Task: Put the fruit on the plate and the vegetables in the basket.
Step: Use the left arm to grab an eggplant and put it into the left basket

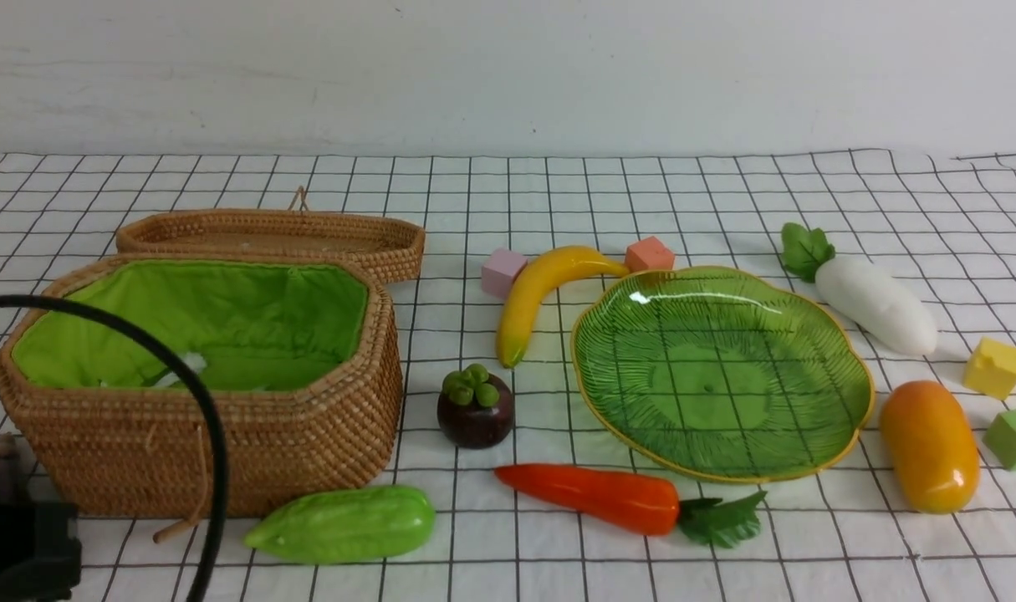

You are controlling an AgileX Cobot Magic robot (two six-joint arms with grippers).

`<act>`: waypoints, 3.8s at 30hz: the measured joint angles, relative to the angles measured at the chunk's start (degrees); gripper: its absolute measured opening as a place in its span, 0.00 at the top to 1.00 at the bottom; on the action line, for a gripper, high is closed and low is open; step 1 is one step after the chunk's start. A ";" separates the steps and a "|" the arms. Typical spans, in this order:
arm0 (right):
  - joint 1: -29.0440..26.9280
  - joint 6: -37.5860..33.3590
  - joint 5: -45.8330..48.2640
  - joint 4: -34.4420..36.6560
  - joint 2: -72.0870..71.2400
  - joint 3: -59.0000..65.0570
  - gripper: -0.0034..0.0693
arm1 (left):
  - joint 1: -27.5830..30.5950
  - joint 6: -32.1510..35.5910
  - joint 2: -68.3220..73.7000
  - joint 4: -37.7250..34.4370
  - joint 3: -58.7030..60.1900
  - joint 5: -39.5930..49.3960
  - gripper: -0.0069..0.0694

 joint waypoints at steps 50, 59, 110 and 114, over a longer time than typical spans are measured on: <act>15.28 -39.07 34.73 7.39 18.96 -42.32 0.92 | 17.22 -4.86 28.91 12.14 9.81 -30.80 0.16; 15.28 -39.07 34.73 9.36 18.96 -42.32 0.91 | 17.22 -4.86 33.41 14.72 9.94 -35.75 0.23; 15.28 -35.85 29.22 0.03 18.96 -42.32 0.85 | 3.49 64.21 9.27 5.40 -10.26 -11.43 0.40; 15.28 -32.19 28.57 -6.95 18.96 -42.32 0.84 | 2.81 74.57 19.27 4.93 -10.86 -17.40 0.40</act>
